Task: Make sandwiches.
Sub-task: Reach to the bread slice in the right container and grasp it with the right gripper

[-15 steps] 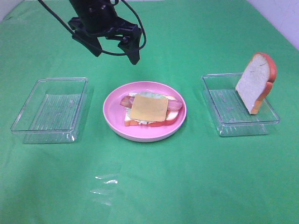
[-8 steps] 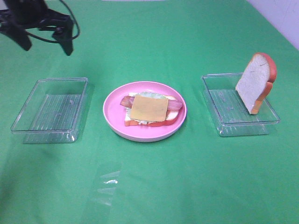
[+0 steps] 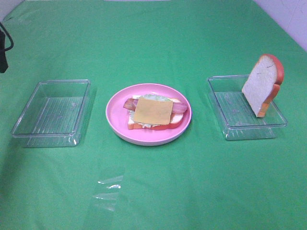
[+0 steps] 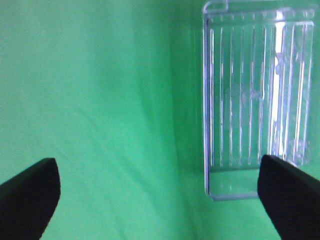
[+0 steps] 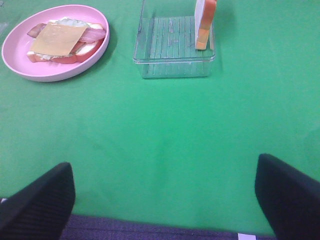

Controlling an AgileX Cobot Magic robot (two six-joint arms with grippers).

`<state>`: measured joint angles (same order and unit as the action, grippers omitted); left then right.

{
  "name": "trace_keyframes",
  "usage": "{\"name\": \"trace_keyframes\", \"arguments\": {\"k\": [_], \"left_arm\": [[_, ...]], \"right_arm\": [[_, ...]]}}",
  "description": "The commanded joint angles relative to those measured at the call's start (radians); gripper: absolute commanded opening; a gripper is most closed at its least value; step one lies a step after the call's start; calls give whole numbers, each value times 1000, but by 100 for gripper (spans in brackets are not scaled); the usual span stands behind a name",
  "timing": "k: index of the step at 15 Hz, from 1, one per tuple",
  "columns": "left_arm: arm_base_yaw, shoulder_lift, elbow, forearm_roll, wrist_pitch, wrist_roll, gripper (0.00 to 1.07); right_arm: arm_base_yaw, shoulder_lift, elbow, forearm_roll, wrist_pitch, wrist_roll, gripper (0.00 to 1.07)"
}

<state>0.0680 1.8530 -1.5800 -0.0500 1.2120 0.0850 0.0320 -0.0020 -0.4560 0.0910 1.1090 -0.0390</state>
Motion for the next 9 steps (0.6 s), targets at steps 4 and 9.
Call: {"name": "trace_keyframes", "arguments": {"k": [4, 9], "left_arm": [[-1, -528, 458, -16, 102, 7, 100], [-1, -1213, 747, -17, -5, 19, 100]], "right_arm": [[1, -29, 2, 8, -1, -8, 94], [1, -29, 2, 8, -1, -8, 94]]}}
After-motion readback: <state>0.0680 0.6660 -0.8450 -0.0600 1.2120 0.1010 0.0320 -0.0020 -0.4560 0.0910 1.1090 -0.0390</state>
